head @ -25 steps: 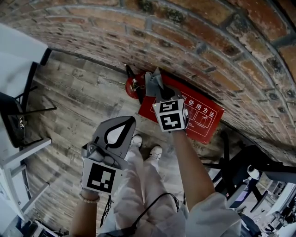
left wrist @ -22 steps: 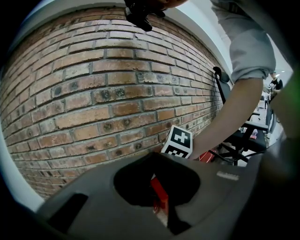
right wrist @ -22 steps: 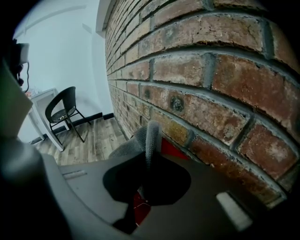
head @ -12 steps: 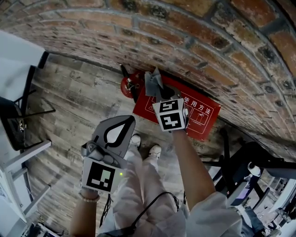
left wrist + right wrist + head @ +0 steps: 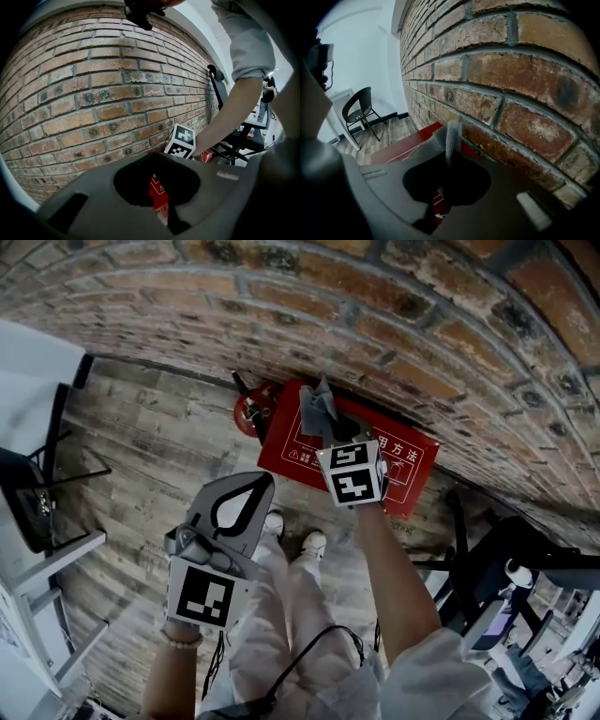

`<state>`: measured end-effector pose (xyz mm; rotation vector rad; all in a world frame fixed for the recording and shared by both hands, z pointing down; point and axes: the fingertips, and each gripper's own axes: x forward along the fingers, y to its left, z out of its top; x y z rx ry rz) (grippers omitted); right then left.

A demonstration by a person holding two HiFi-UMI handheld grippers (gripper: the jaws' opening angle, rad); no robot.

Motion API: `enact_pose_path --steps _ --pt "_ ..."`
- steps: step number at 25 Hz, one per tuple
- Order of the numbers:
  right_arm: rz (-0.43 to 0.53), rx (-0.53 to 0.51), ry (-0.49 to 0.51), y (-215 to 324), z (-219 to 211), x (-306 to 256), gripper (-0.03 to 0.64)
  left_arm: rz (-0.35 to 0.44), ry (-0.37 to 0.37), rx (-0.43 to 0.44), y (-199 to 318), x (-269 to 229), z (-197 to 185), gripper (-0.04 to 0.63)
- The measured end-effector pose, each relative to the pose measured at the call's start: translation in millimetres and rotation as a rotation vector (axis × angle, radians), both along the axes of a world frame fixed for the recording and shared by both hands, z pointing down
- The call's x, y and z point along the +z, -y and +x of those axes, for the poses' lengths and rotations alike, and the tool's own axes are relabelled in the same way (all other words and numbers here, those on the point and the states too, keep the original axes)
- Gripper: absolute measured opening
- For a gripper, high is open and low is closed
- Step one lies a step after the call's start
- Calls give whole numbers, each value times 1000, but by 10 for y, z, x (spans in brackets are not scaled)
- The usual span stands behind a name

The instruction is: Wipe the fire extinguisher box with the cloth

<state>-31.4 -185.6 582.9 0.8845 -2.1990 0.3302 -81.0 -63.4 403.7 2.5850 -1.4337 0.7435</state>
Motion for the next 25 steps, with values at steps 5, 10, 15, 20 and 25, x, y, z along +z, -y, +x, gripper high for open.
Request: enact_pose_path --steps 5,10,15,20,25 --pt "7 18 -9 -2 211 -2 18 -1 -3 15 2 -5 117 -3" --pt "6 45 -16 -10 436 5 18 0 -2 39 4 -11 250 -3" --pt "12 54 -30 -30 646 3 18 2 1 64 11 -20 387 -3" --pt "21 85 -40 -28 889 6 18 3 2 91 12 -12 535 -3" --pt "23 115 -48 -28 1106 0 18 1 -1 110 22 -13 653 -3"
